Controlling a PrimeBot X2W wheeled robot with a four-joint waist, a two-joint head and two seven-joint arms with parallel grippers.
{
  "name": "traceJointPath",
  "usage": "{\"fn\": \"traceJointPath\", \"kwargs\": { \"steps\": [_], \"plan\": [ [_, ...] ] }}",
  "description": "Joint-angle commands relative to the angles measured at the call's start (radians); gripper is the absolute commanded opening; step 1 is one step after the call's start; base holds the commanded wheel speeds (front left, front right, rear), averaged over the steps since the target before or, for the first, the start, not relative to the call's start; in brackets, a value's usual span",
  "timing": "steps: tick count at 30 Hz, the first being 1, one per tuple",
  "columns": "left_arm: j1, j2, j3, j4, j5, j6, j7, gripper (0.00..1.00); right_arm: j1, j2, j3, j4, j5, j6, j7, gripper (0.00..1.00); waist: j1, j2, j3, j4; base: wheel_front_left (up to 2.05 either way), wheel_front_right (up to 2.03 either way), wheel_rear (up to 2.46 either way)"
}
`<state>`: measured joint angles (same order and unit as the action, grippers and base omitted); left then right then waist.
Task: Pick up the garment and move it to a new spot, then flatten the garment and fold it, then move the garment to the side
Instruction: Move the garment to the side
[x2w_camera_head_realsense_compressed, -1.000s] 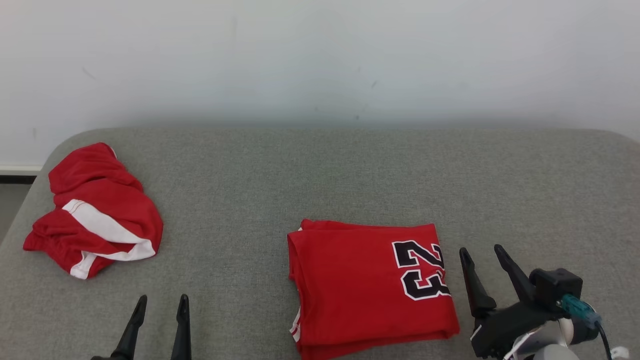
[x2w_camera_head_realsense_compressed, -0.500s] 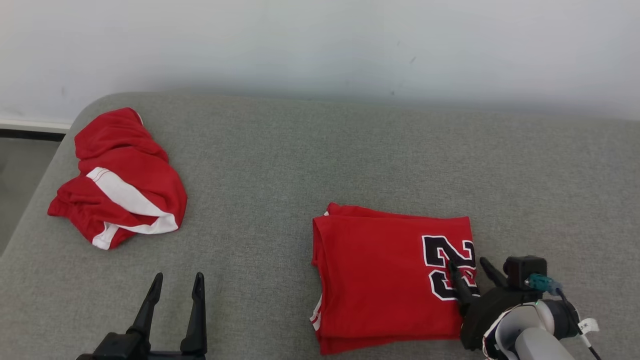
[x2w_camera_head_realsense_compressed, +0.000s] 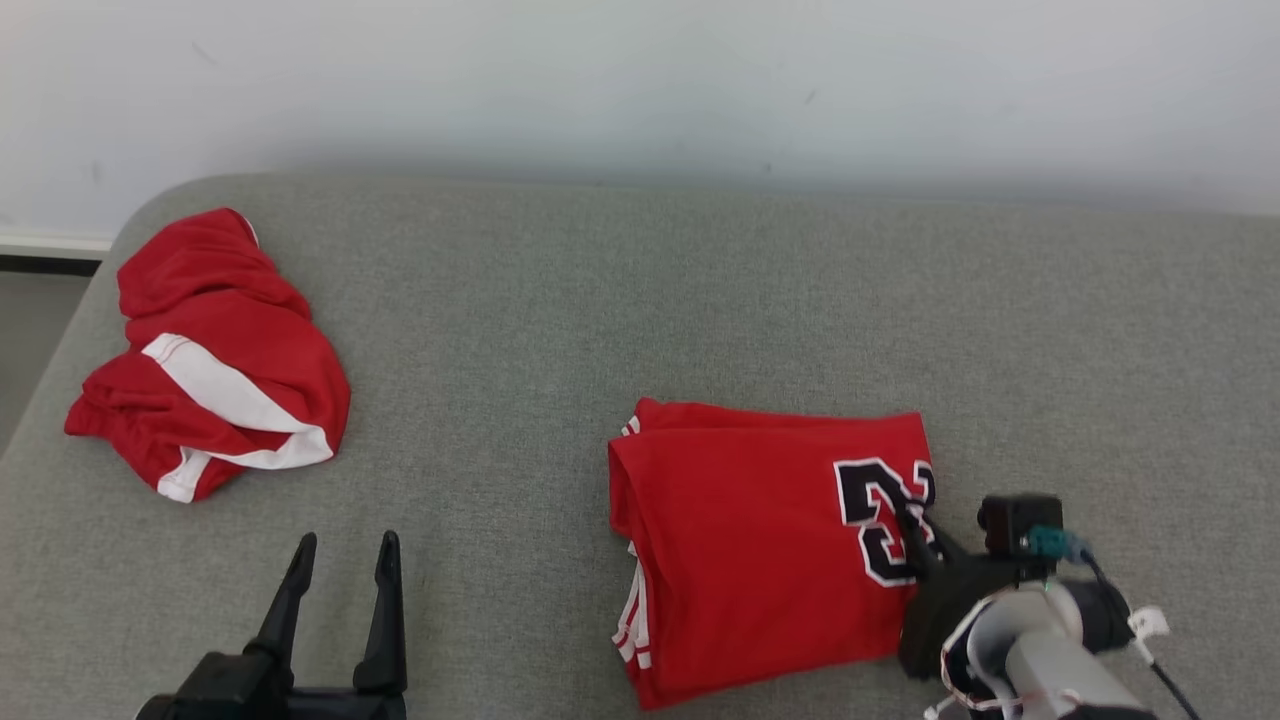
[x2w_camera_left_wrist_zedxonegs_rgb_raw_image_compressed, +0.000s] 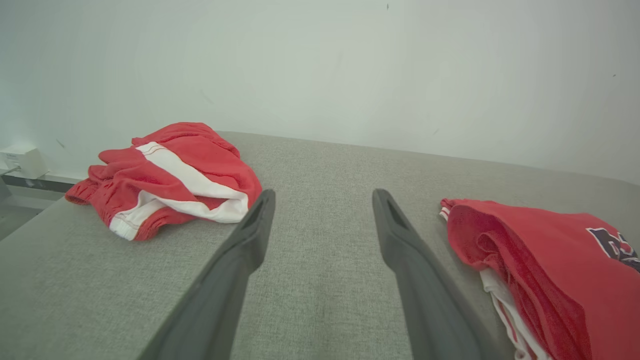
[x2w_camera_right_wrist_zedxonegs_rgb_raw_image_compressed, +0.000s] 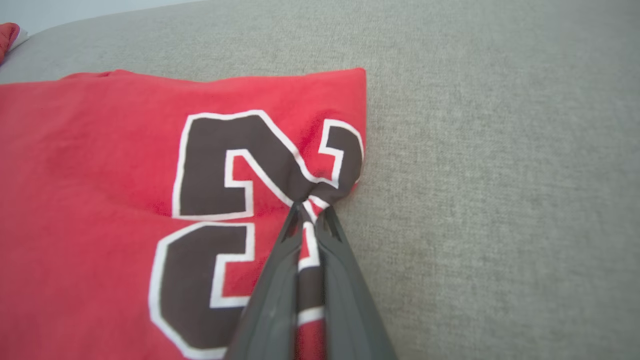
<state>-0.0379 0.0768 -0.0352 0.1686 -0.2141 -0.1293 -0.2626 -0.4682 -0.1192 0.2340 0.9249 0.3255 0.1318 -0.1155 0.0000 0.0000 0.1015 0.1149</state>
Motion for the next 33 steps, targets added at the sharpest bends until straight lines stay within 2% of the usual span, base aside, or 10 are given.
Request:
{"fn": "traceJointPath", "kwargs": {
  "steps": [1, 5, 13, 20, 21, 33],
  "plan": [
    [-0.019, -0.003, 0.001, -0.006, 0.004, -0.001, -0.003, 1.00, -0.037, -0.015, 0.006, 0.000, 0.005, -0.002, -0.009, 0.00, 0.0000, 0.0000, 0.025, -0.008, 0.00, 0.00, 0.00],
    [-0.053, -0.006, -0.010, -0.019, 0.008, -0.001, -0.003, 1.00, -0.127, -0.045, 0.021, -0.002, 0.008, -0.002, -0.025, 0.00, 0.0000, 0.0000, 0.078, -0.017, 0.00, 0.00, 0.00],
    [-0.140, -0.004, -0.036, -0.095, 0.023, -0.001, -0.003, 1.00, -0.347, -0.157, 0.019, 0.007, 0.013, -0.002, -0.022, 0.00, 0.0000, 0.0000, 0.249, -0.057, 0.00, 0.00, 0.00],
    [-0.195, 0.047, -0.031, -0.156, 0.046, 0.000, -0.003, 1.00, -0.517, -0.267, 0.034, -0.017, 0.016, -0.002, -0.031, 0.00, 0.0000, 0.0000, 0.413, -0.159, 0.00, 0.00, 0.00],
    [-0.195, 0.047, -0.031, -0.156, 0.046, 0.000, -0.003, 1.00, -0.517, -0.267, 0.034, -0.017, 0.016, -0.002, -0.031, 0.00, 0.0000, 0.0000, 0.413, -0.159, 0.00, 0.00, 0.00],
    [-0.225, 0.139, -0.019, -0.228, 0.076, 0.000, -0.003, 1.00, -0.662, -0.443, 0.055, -0.064, 0.018, -0.002, -0.028, 0.00, 0.0000, 0.0000, 0.537, -0.303, 0.00, 0.00, 0.00]
  ]
}}
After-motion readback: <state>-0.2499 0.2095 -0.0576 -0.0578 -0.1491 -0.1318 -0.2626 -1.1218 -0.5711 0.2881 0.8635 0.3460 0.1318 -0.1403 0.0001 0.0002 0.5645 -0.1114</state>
